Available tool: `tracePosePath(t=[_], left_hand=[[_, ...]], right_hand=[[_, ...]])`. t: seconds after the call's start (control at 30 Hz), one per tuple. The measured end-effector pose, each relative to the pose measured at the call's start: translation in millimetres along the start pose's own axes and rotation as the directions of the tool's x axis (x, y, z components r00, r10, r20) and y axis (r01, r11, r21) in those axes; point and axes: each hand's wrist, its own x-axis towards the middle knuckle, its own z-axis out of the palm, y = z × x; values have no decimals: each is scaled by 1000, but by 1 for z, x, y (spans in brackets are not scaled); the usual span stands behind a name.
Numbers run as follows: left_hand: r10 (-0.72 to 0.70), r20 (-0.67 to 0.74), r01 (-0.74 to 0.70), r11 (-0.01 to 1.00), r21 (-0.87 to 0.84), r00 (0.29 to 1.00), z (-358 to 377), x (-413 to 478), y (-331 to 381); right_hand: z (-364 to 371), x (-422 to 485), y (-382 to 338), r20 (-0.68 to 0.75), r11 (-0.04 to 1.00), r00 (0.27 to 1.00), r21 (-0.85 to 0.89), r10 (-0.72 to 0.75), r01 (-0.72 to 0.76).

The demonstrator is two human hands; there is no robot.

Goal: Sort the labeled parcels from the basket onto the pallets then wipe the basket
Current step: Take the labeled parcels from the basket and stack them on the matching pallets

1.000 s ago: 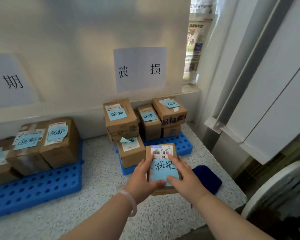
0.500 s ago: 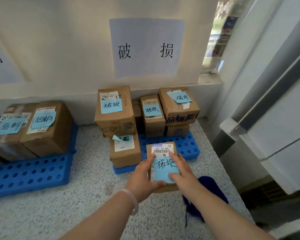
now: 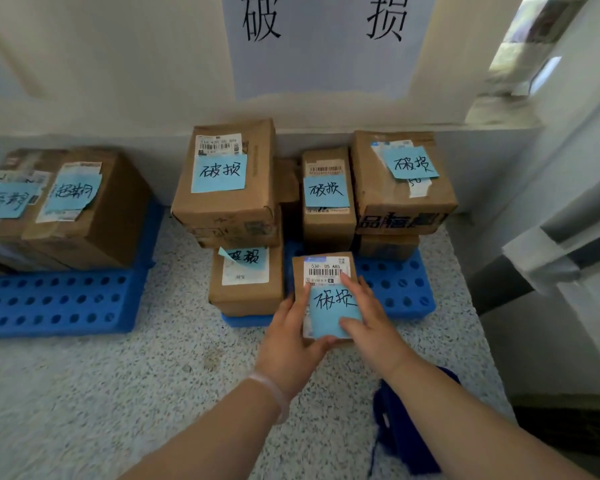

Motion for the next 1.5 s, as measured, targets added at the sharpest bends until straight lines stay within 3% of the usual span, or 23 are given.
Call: tracePosePath(t=[0.27,0.43,0.57,0.73,0.87,1.0,1.1,1.3,1.5], left_hand=[[-36,-29,37,999,13,999,-2,-3,5],[39,-23,-36,991,126,999,-2,-25,6],[287,33,-280,889,364,957,0,-40,-15],[284,112,-293,748,596,952,-4,-37,-24],[154,169,-228,699,677,973,-14,-28,-18],[138,160,-212,635,743,977,-21,-26,-10],[107,185,-210,642,738,977,-26,-30,-3],[174,199,-265,651,712,964,-42,-43,2],[362,312,-475,587,656,878,-37,-70,29]], right_hand=[[-4,-10,-3,0,983,999,-175,-48,48],[1,-43,4,-74,917,984,-381,-159,120],[11,-63,13,-32,828,983,-545,-181,135],[17,-59,8,41,737,990,-664,-136,129],[16,-46,-2,65,691,991,-711,-116,128],[17,-36,-6,87,689,992,-714,-90,125],[18,-39,-8,67,687,995,-720,-79,102],[27,-85,-12,-52,711,993,-702,-110,42],[46,-152,-18,-248,692,963,-714,-109,-105]])
